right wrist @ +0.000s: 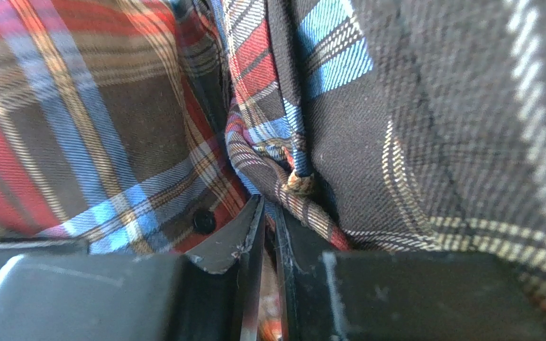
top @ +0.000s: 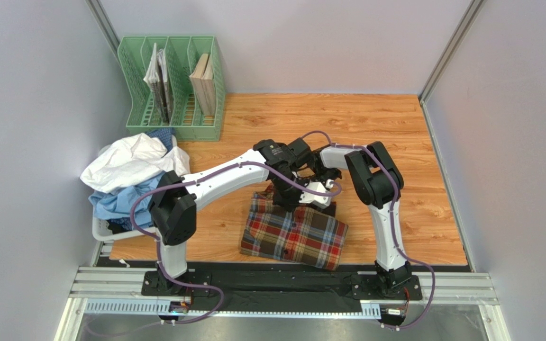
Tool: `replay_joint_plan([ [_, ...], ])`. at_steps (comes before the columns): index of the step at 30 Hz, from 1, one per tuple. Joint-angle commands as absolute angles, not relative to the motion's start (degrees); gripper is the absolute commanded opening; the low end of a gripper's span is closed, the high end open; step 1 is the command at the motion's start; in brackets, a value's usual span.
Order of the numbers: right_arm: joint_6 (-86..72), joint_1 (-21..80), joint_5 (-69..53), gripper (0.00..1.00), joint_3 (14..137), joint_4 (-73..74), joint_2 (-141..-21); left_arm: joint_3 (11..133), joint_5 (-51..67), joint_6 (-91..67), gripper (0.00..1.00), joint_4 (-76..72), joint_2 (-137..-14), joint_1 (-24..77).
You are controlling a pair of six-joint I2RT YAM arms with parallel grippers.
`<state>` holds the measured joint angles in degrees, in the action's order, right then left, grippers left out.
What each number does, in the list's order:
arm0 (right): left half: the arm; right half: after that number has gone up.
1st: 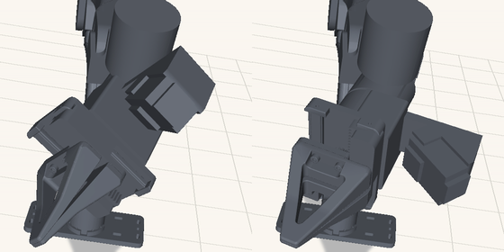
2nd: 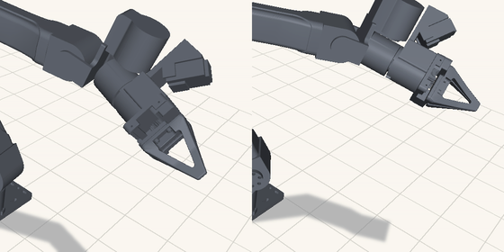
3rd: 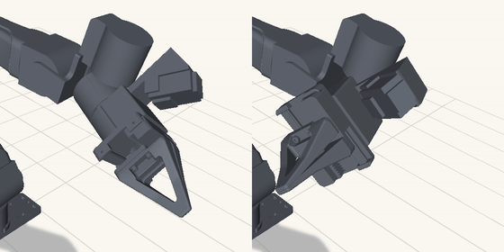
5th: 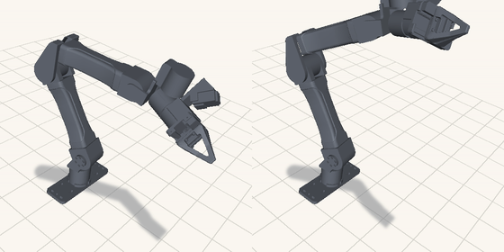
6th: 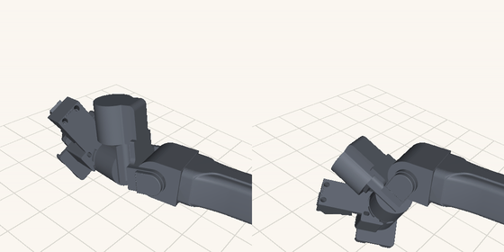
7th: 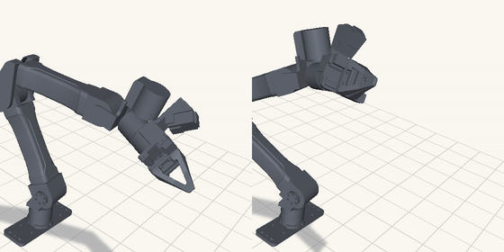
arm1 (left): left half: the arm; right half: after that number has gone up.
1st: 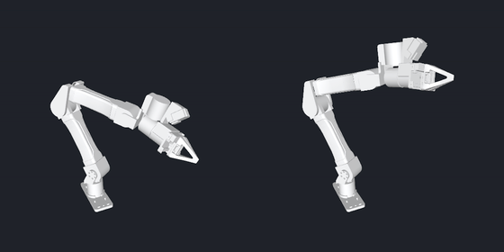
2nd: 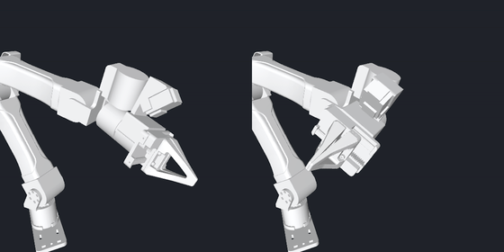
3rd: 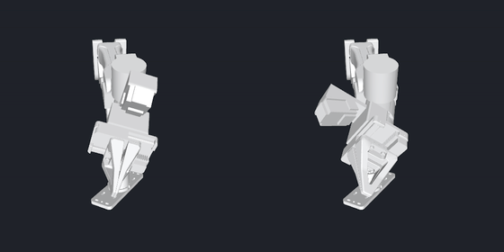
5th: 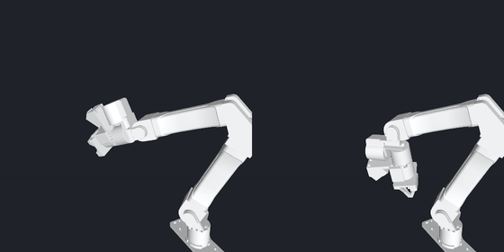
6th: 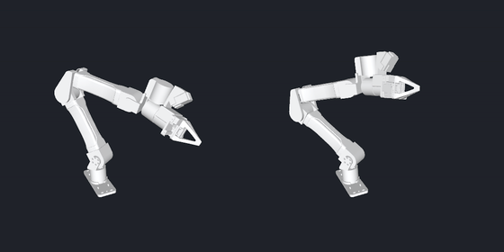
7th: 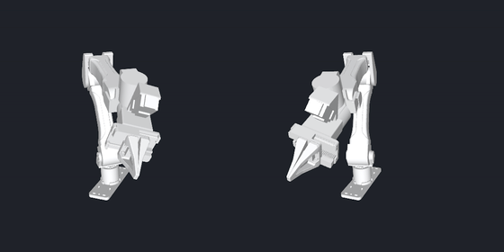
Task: Fold and stack the long sleeve shirts
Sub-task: Fold the shirt
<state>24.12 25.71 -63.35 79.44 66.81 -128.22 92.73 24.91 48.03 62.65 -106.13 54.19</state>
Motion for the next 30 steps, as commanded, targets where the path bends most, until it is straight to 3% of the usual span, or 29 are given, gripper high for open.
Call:
replay_joint_plan([
  [1,26.98,25.93,-64.16,0.17,78.66,66.18,-126.91,97.29,22.51,52.82,0.0,63.37,-108.81,51.6],
  [7,26.63,25.75,-62.93,0.17,79.62,66.97,-126.13,100.28,21.36,53.96,0.0,63.54,-111.53,49.31],
  [18,26.19,22.68,-55.11,0.3,92.61,75.49,-119.45,98.44,25.31,54.14,0.0,65.83,-106.88,49.31],
  [30,23.82,16.96,-49.57,0.3,103.53,71.02,-128.66,101.16,24.26,56.07,0.01,65.3,-109.33,47.99],
])
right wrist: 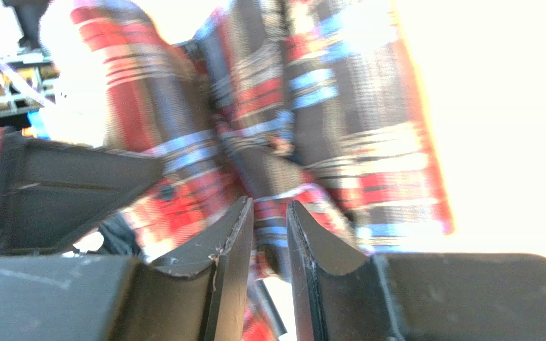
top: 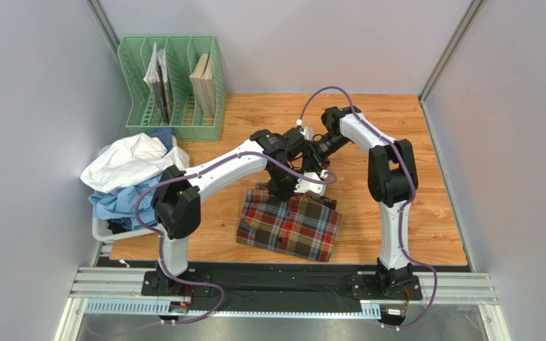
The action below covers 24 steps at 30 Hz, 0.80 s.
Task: Fold and stack the long sleeve shirts
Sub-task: Fold the shirt
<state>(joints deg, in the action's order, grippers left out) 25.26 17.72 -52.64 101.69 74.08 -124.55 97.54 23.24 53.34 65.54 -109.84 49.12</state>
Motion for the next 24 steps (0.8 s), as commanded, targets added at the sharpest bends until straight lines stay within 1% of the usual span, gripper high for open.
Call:
replay_joint_plan([
  [1,23.73,16.96,-49.4,0.3,103.62,70.75,-129.54,101.95,24.0,56.07,0.01,65.22,-109.94,47.81],
  [5,24.43,17.31,-48.78,0.28,101.7,70.23,-133.15,104.76,23.82,56.78,0.01,65.13,-112.06,45.89],
  [8,25.49,17.66,-48.25,0.27,100.11,70.22,-133.68,105.99,23.47,57.57,0.01,63.55,-113.38,44.83],
  [16,26.81,17.58,-48.43,0.27,100.55,70.49,-133.86,107.84,22.85,59.06,0.02,57.92,-116.97,43.68],
  [19,27.33,17.32,-48.34,0.26,101.42,71.19,-134.12,107.76,23.03,59.33,0.05,55.03,-119.17,43.59],
  [22,27.33,17.67,-48.52,0.26,101.86,71.72,-133.69,107.75,22.68,59.32,0.09,52.74,-121.72,43.51],
  [24,26.99,17.67,-47.38,0.26,102.3,71.89,-133.16,106.88,22.42,59.94,0.14,52.47,-122.86,43.59],
])
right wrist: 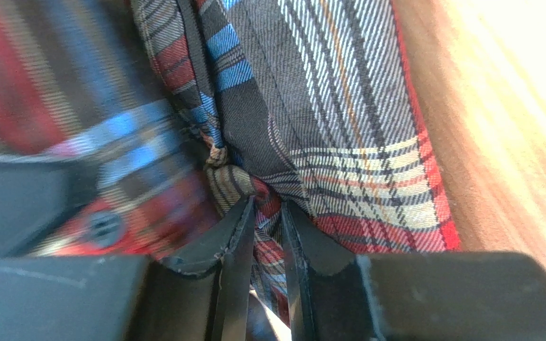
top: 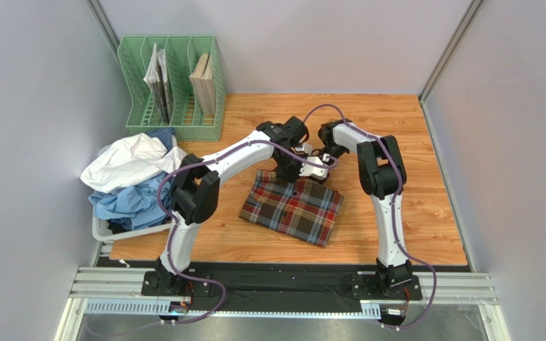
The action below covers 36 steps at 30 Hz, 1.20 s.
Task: Fold and stack the long sleeve shirts
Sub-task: Fold the shirt
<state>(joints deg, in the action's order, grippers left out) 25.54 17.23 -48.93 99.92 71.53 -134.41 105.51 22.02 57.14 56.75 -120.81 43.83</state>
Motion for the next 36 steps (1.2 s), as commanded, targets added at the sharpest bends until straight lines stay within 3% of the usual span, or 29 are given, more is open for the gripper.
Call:
replay_joint_plan([
  [1,26.81,17.49,-46.68,0.27,102.65,72.24,-131.85,106.27,22.24,60.38,0.17,52.56,-122.96,43.59],
  [4,26.28,16.7,-44.4,0.3,103.97,73.12,-129.65,102.23,22.15,62.49,0.24,52.82,-121.91,43.59],
  [7,25.66,15.21,-42.63,0.31,105.55,74.09,-126.74,98.53,20.48,62.67,0.48,51.42,-118.49,43.25],
  [8,25.49,14.68,-42.45,0.31,106.25,74.09,-125.61,98.09,20.57,61.36,0.52,50.55,-117.08,43.07],
  [9,25.23,14.16,-42.28,0.31,106.61,74.0,-125.16,98.35,21.26,56.91,0.7,50.1,-113.59,42.72],
  [10,24.79,13.11,-42.45,0.31,106.79,74.0,-124.9,98.61,21.97,53.99,0.73,50.1,-111.73,41.76],
  [15,22.68,11.43,-41.49,0.32,105.22,71.99,-124.72,91.62,25.12,39.84,0.78,50.89,-96.9,39.9],
  [18,20.92,11.16,-40.43,0.38,104.68,69.52,-124.54,84.67,29.33,34.9,0.77,53.69,-92.47,39.99],
  [21,20.04,9.41,-42.53,0.65,104.77,69.87,-124.02,80.44,30.5,31.82,0.72,55.81,-92.37,39.9],
  [22,20.21,8.8,-44.8,0.87,104.59,70.74,-122.97,79.46,31.02,31.12,0.7,55.72,-92.37,39.9],
  [24,20.48,8.88,-46.92,0.98,104.24,72.06,-121.82,76.66,32.51,28.31,0.7,54.06,-91.68,39.9],
  [28,20.21,11.24,-49.49,1.0,103.36,72.69,-119.71,72.34,34.89,25.93,0.7,50.72,-89.74,39.64],
  [36,23.99,18.72,-34.28,1.0,98.98,68.21,-122.95,71.72,39.19,24.17,0.72,49.66,-87.63,34.64],
])
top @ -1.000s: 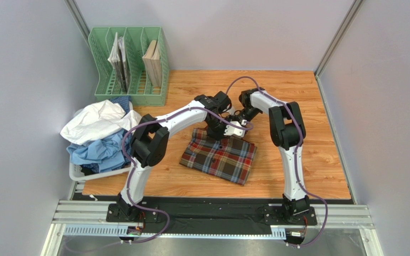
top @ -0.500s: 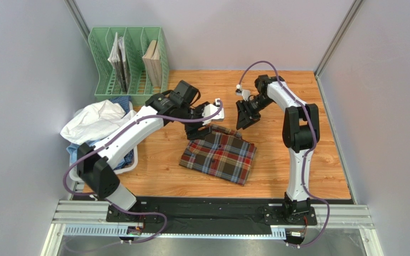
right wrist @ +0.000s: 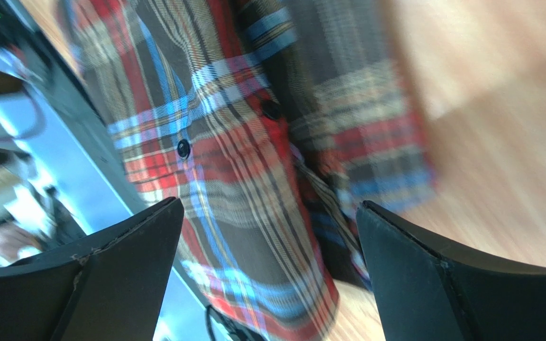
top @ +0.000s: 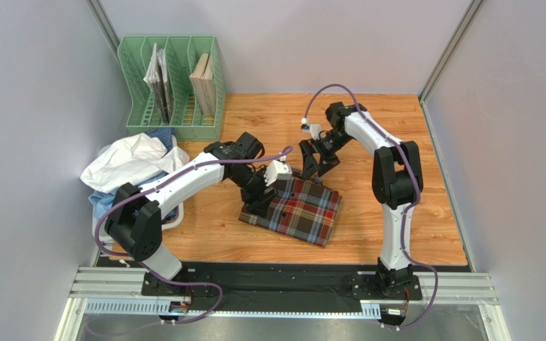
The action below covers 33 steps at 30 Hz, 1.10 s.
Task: Fold and stack the long sleeve shirts
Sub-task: Fold the shirt
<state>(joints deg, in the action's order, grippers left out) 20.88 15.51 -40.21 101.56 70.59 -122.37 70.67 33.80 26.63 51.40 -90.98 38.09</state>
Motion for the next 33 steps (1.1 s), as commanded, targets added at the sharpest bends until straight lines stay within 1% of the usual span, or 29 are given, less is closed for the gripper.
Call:
replay_joint_plan([
  [1,24.95,19.5,-32.54,1.0,98.44,65.85,-123.22,71.72,39.37,24.17,0.72,49.75,-87.54,33.41],
  [4,26.45,21.09,-28.93,1.0,98.08,61.72,-125.41,71.54,39.38,24.87,0.72,50.45,-87.1,32.43],
  [9,30.23,21.97,-29.09,1.0,100.98,61.0,-129.72,70.05,38.85,25.84,0.73,50.36,-85.52,32.34],
  [12,31.72,22.41,-31.9,1.0,101.95,61.08,-131.22,69.52,38.93,25.93,0.73,50.27,-85.08,32.17],
  [17,33.13,23.38,-37.17,1.0,105.81,65.91,-133.68,70.05,40.07,25.4,0.73,49.4,-85.34,30.85],
  [19,33.66,22.86,-38.66,1.0,107.83,67.14,-133.94,70.57,42.53,25.05,0.73,50.09,-85.78,29.62],
  [21,34.19,22.24,-39.2,1.0,113.01,69.33,-134.21,71.01,44.02,25.57,0.73,51.06,-85.87,28.92],
  [23,35.33,21.89,-37.97,1.0,115.65,72.68,-133.51,70.4,43.95,26.71,0.73,51.85,-84.82,28.74],
  [27,36.04,21.62,-35.86,1.0,116.11,71.29,-129.12,68.65,43.07,26.98,0.73,51.16,-83.85,28.74],
  [29,34.47,21.62,-35.07,1.0,116.02,70.14,-128.5,67.16,42.89,24.89,0.73,48.35,-83.67,28.74],
  [33,34.28,21.71,-33.84,0.93,115.23,71.63,-130.69,66.09,37.82,20.66,0.71,41.14,-83.58,28.65],
])
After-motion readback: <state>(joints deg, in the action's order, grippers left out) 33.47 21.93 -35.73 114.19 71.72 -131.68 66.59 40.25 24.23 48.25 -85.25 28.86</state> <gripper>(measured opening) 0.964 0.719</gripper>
